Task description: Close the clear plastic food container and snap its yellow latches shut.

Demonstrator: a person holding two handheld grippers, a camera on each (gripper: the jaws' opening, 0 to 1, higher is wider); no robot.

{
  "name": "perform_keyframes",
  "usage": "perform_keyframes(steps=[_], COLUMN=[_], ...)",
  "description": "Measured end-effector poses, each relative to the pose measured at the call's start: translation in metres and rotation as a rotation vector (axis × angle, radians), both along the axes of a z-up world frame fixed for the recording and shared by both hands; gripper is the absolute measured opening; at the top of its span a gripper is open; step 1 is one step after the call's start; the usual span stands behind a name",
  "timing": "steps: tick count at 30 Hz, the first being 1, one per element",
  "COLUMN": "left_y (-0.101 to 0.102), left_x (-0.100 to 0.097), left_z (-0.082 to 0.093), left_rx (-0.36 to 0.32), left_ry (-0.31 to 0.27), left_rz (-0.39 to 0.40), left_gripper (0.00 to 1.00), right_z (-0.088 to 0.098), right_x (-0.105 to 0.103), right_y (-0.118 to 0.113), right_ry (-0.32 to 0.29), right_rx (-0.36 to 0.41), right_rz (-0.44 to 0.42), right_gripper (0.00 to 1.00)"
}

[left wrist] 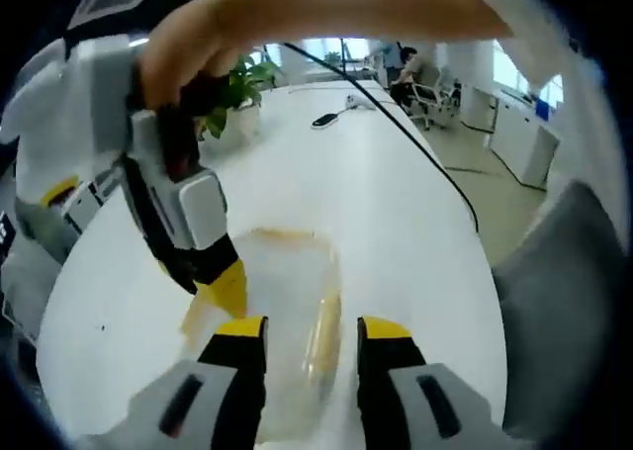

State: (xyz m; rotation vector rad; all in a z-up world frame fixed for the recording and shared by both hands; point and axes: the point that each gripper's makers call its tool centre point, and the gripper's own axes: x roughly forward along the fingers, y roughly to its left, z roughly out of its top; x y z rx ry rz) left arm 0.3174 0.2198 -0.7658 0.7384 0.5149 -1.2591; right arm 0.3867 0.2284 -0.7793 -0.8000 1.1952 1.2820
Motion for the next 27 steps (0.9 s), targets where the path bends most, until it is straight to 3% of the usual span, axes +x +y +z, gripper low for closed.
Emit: perform_keyframes(steps=[1,4,7,10,13,17,27], left_y=[0.000,0.003,0.000,-0.002,-0.003,-0.005,-0.006], left_x=[0.002,0.007,0.005,0.012,0.012,0.011,0.008], left_z=[-0.002,-0.007,-0.011,-0.009,-0.009,-0.009,-0.011], left_rx=[0.009,0.044,0.046,0.054,0.046,0.078,0.115], left_ry=[-0.017,-0.057,-0.055,-0.098,-0.070,-0.068,-0.099], left_rz=[0.002,0.001,-0.014,-0.022,0.012,0.015,-0.006], left_gripper=[0.32,0.32,0.32,0.27,0.27,0.24,0.23], right_z=[-0.003,0.000,-0.001,-0.002,-0.003,-0.003,-0.004], right_x=[-0.004,0.009,0.002,-0.002,-0.007,-0.011,-0.006], right_y=[-0.002,0.006,0.005,0.006,0.004,0.003,0.003], right_ry=[-0.008,-0.015,0.004,0.016,0.028,-0.015,-0.015], right_rx=[-0.032,-0.023,-0.072,-0.104,-0.141,-0.201,-0.216], right_rz=[0.026,0.007,0.039,0.074,0.083,0.158,0.161], right_gripper=[0.40,0.39,0.37,0.37,0.37,0.37,0.36])
